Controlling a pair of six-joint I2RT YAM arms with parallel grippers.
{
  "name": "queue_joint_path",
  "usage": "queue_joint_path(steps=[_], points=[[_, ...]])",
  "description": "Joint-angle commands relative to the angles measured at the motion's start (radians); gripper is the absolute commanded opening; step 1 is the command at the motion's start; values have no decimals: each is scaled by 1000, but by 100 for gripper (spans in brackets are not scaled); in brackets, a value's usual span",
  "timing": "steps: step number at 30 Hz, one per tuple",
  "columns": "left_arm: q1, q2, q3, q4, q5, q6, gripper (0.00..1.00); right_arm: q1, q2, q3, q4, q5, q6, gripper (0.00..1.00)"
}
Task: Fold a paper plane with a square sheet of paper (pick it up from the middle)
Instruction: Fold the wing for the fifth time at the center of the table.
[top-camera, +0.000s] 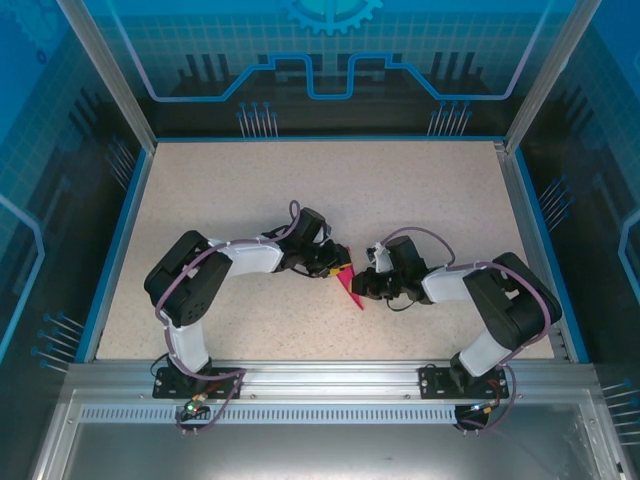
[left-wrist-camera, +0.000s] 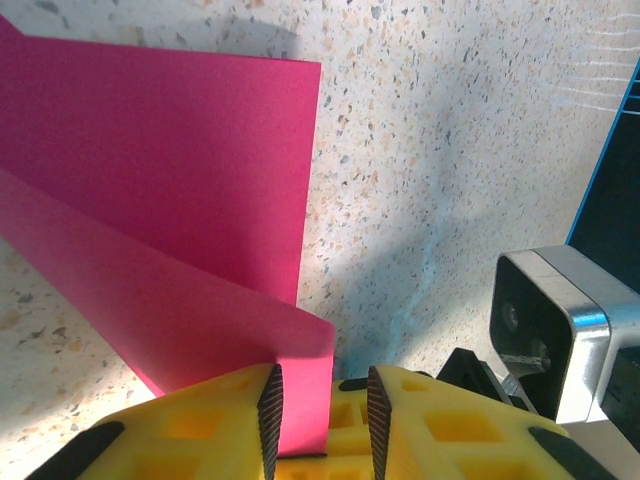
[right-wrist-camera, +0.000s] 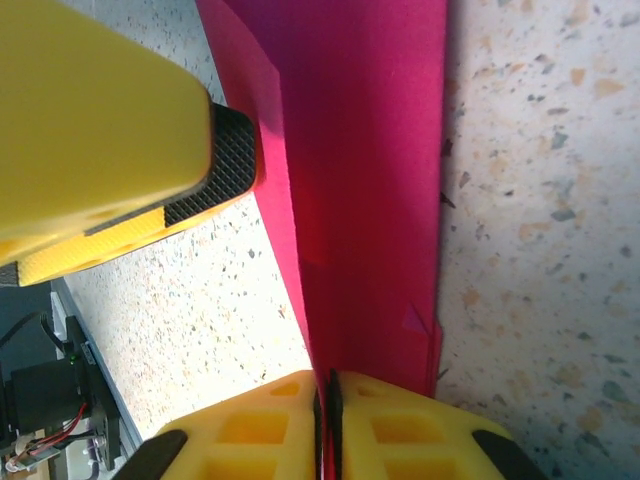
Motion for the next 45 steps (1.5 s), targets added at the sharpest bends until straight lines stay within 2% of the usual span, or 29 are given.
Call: queue_joint_path(steps=[1, 16, 31, 45], points=[[-4, -11, 27, -17, 8, 30, 32, 4, -4, 8, -34, -11, -9, 8], [-3, -144, -35, -24, -72, 33, 37, -12, 96, 5, -102, 1, 67, 7], [-13, -49, -59, 128, 23, 3, 36, -33, 131, 31, -166, -27, 88, 8], [-16, 31, -59, 148, 19, 12, 38, -37, 147, 29, -172, -22, 90, 9]])
